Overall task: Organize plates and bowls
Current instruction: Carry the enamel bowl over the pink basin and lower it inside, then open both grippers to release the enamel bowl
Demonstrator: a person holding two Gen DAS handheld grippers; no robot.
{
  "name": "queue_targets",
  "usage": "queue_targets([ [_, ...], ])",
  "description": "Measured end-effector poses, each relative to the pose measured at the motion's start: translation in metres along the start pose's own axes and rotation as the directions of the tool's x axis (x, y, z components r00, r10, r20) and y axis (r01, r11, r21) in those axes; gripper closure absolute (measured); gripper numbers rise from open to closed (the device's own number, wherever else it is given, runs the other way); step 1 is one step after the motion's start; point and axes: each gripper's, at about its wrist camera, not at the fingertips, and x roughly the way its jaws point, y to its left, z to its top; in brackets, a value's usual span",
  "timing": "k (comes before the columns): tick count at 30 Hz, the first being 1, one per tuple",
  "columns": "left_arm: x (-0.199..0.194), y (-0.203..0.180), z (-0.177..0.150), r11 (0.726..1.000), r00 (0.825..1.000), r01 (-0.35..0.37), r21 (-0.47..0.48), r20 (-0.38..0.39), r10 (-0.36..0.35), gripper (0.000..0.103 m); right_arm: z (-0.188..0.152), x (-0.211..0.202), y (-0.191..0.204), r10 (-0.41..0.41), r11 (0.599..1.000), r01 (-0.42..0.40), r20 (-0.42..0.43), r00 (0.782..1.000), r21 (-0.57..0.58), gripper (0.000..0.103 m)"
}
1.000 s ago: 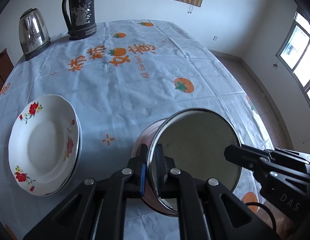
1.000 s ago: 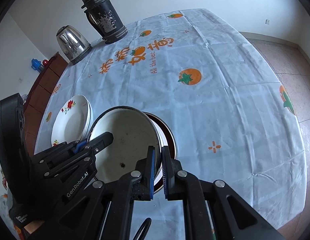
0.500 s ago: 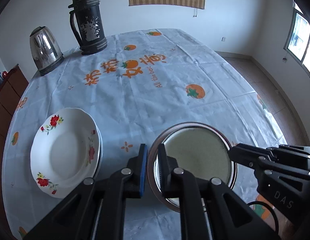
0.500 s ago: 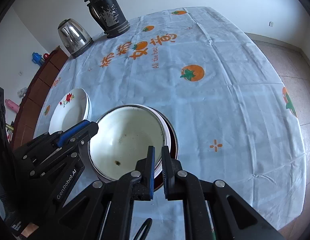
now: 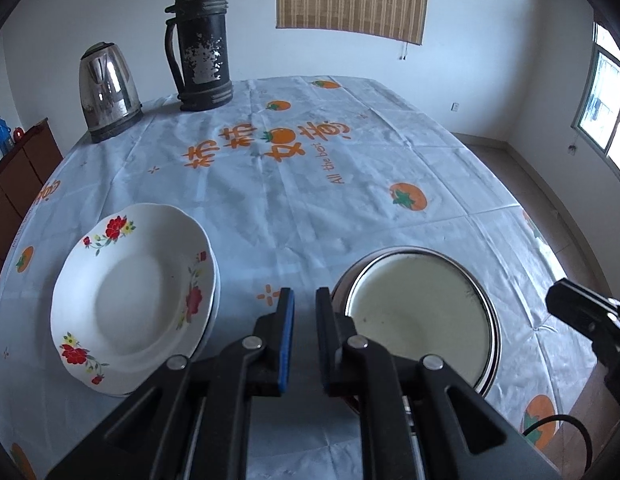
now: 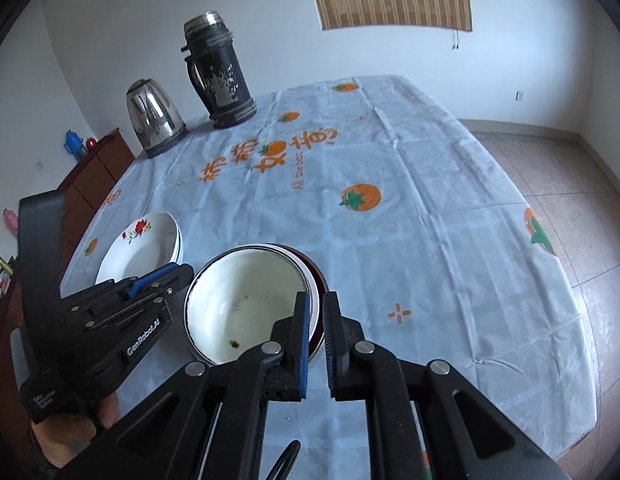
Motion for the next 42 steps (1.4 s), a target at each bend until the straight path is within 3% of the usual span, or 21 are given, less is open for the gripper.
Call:
queue_targets([
  [4, 0.003, 0.003, -0.004, 1.0, 1.0, 0.012, -0.015, 0.013, -0.011, 0.093, -0.009, -0.015, 0.004, -0.005, 1.0, 0.004, 0.082, 0.997, 0.004, 0.095],
  [10, 0.005, 0.005, -0.013, 1.0, 1.0, -0.004, 0.0, 0.02, 0.004, 0.093, -0.026, -0.014, 0.007, -0.013, 0.998, 0.005, 0.138, 0.99, 0.057, 0.095],
  [22, 0.012, 0.0, -0.019, 0.997, 0.997, -0.07, 0.021, 0.037, 0.069, 0.093, -0.041, -0.004, 0.001, -0.03, 0.993, 0.014, 0.13, 0.991, 0.118, 0.095],
  [32, 0.014, -0.001, -0.017, 0.997, 0.995, -0.076, 0.035, 0.06, 0.074, 0.093, -0.046, -0.001, -0.004, -0.007, 0.991, -0.012, 0.141, 0.99, 0.136, 0.095],
  [34, 0.013, 0.002, -0.017, 0.996, 0.995, -0.082, 0.023, 0.063, 0.08, 0.086, -0.049, 0.0, -0.003, -0.009, 0.991, -0.011, 0.146, 0.989, 0.136, 0.095],
  [37, 0.011, 0.007, -0.02, 0.993, 0.99, -0.114, 0.01, 0.082, 0.113, 0.069, -0.052, 0.002, -0.003, -0.014, 0.99, -0.008, 0.151, 0.989, 0.139, 0.089],
  [39, 0.006, 0.01, -0.023, 0.992, 0.986, -0.128, 0.006, 0.106, 0.126, 0.057, -0.054, 0.005, -0.004, -0.016, 0.989, -0.008, 0.153, 0.988, 0.15, 0.075],
  [41, 0.001, 0.013, -0.026, 0.992, 0.984, -0.13, 0.004, 0.126, 0.129, 0.048, -0.057, 0.006, -0.007, -0.018, 0.987, -0.008, 0.162, 0.987, 0.162, 0.049],
  [42, -0.002, 0.014, -0.028, 0.991, 0.982, -0.131, 0.003, 0.135, 0.129, 0.037, -0.059, 0.005, -0.008, -0.024, 0.985, -0.007, 0.175, 0.984, 0.172, 0.046],
])
